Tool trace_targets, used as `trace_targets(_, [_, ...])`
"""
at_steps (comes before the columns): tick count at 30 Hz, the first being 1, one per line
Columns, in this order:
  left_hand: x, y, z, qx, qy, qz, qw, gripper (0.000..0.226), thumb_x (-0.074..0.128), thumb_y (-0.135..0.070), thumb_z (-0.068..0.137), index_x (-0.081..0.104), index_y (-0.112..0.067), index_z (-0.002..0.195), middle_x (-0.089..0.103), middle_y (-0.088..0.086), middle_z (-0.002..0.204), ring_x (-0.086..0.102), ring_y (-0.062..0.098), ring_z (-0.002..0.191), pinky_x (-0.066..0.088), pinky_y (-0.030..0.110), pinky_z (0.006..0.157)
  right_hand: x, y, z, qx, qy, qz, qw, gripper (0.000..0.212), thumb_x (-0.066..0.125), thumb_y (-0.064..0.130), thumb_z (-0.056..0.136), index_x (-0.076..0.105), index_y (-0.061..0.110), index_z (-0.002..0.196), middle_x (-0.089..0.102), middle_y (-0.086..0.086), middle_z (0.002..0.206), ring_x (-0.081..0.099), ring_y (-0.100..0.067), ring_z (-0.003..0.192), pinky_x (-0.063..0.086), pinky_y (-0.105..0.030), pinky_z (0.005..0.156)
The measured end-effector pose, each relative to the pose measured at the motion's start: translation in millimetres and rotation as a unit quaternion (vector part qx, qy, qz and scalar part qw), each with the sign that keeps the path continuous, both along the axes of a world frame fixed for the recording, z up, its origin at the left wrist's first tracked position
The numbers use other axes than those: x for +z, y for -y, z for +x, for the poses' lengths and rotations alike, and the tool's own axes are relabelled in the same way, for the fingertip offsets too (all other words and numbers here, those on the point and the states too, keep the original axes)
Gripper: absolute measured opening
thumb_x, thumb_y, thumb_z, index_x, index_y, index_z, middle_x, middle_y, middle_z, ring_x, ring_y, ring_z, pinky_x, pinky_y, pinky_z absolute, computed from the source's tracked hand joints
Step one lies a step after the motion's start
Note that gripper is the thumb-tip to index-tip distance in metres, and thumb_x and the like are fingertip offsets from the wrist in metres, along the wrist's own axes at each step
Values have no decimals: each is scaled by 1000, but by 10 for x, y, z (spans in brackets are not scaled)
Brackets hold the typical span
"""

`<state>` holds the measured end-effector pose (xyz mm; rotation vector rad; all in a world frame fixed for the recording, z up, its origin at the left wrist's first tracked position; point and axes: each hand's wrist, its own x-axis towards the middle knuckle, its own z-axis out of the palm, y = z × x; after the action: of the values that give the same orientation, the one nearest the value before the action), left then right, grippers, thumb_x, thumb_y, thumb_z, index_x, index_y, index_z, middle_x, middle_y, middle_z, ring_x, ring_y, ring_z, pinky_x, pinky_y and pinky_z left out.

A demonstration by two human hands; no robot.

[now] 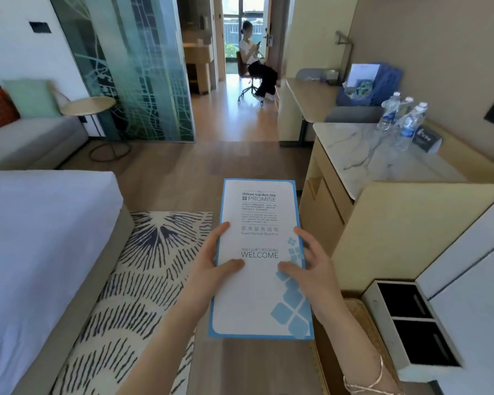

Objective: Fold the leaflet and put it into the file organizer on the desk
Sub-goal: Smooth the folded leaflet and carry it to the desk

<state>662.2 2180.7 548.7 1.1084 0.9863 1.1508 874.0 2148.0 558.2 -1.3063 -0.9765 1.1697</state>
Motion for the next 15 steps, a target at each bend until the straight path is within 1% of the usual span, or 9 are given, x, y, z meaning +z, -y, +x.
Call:
trace_targets(2, [3,-514,86,-3,-1,0,1000,68,72,-1,76,57,-40,129,69,-1,124,70,25,107,60,38,77,6,-471,77,-10,-1,-2,1000,69,76,-6,79,57,41,125,79,8,102,76,-13,86,58,-20,61])
trace_targets(5, [-122,-1227,214,-8,-1,-7,1000,69,74,-4,74,56,-40,130,66,2,129,69,26,109,60,39,79,-54,-1169,215,-12,9,-7,1000,68,75,-7,79,56,38,127,79,7,103,76,-13,86,58,-20,61])
trace_targets(9, [-290,-2333,431,-6,5,-18,1000,69,75,-5,76,55,-40,131,68,1,128,70,27,108,60,39,77,-165,-2306,452,-1,21,-7,1000,66,74,-8,80,56,37,126,78,12,100,75,-11,85,57,-18,59])
trace_targets(15, [-148,-4110,798,20,-8,-6,1000,67,73,4,80,57,-40,129,72,-5,119,73,20,101,60,31,71,-63,-4153,823,21,17,-6,1000,65,74,-6,82,54,34,129,78,15,99,75,-14,90,59,-21,63])
